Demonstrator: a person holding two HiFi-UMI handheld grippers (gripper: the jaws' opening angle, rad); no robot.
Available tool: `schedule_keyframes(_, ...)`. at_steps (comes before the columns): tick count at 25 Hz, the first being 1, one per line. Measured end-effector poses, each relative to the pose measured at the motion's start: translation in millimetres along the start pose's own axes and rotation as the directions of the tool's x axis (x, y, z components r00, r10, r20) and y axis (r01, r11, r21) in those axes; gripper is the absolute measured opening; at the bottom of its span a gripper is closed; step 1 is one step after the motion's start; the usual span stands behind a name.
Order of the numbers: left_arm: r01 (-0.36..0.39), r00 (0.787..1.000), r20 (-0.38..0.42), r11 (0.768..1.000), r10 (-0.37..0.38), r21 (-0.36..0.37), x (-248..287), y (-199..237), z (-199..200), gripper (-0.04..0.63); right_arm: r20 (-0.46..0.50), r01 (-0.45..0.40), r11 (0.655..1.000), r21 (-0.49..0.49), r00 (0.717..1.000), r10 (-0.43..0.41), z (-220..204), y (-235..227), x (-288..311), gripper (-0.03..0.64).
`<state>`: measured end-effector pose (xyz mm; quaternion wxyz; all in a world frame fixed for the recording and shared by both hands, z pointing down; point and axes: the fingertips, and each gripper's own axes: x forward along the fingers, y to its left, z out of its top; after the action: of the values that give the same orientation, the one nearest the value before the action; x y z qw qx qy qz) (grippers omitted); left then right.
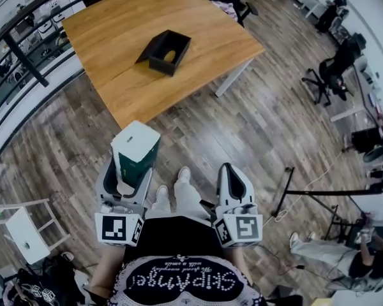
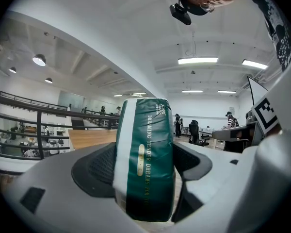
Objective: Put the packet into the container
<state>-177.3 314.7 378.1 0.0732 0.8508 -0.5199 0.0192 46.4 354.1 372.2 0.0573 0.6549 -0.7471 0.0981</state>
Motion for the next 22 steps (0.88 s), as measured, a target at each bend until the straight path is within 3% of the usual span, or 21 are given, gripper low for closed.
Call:
schedule_keyframes(8,-0.013,1.000,-0.008,1.000,0.013,-0.006,34,-2,-2,0.376,-0.020,-0.027,1.000,0.007,0.999,0.027,-1,-20,31,0.034)
schedule_keyframes(22,-0.070,0.997,0.020,0.998,0.070,0.000,145,-16,18,0.376,-0.023,-0.099,0.995,-0.008,0.995,0.099,27,-97,126,0.034)
